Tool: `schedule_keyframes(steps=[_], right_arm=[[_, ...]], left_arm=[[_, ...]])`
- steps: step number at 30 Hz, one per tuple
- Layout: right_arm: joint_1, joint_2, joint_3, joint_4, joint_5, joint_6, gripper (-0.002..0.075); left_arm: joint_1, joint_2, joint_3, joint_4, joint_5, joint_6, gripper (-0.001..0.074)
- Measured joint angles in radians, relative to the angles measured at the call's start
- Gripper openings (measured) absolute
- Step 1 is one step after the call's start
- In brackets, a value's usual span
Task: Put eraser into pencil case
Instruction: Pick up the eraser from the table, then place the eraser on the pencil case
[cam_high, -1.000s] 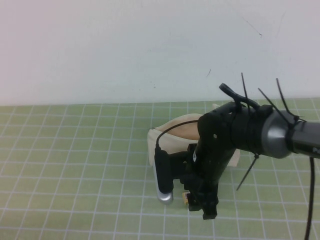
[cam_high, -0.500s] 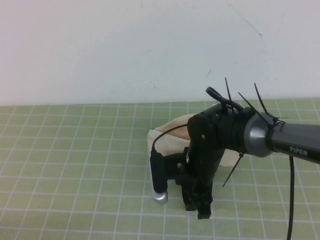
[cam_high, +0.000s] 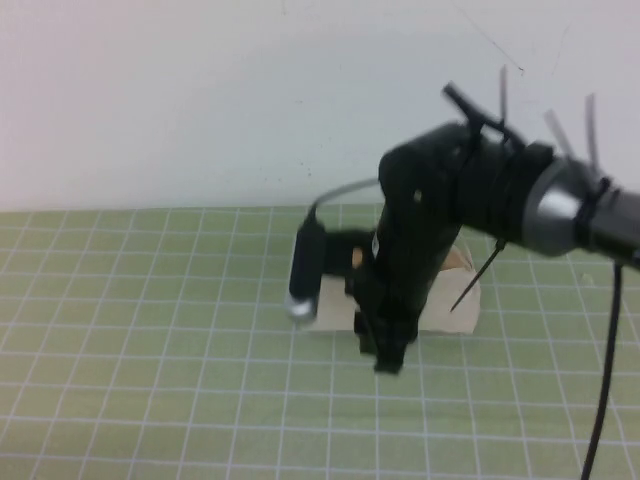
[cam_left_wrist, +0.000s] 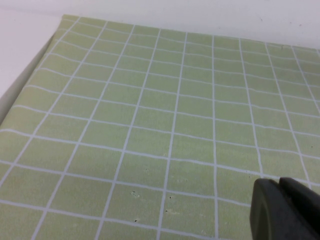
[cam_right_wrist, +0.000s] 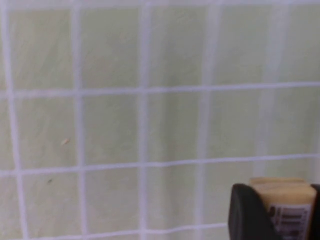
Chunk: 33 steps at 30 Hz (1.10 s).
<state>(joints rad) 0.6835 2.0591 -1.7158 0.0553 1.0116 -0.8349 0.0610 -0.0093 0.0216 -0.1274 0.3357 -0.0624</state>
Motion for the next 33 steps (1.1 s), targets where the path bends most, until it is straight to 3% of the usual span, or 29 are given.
schedule_keyframes(steps=[9, 18, 26, 29, 33], right_arm=[[-0.082, -0.050, -0.066, -0.075, -0.209, 0.308, 0.0209], [-0.118, 0.009, -0.068, -0.084, -0.288, 0.359, 0.0212], [-0.118, 0.007, -0.068, -0.084, -0.281, 0.389, 0.0386], [-0.118, -0.024, -0.068, -0.062, -0.244, 0.393, 0.0346], [-0.118, -0.112, -0.052, -0.035, -0.174, 0.397, 0.0174]], left_arm=[[0.000, 0.000, 0.000, 0.000, 0.000, 0.000, -0.0003], [0.000, 0.000, 0.000, 0.000, 0.000, 0.000, -0.0003], [0.000, 0.000, 0.000, 0.000, 0.000, 0.000, -0.0003], [0.000, 0.000, 0.000, 0.000, 0.000, 0.000, -0.0003], [0.000, 0.000, 0.000, 0.000, 0.000, 0.000, -0.0003]])
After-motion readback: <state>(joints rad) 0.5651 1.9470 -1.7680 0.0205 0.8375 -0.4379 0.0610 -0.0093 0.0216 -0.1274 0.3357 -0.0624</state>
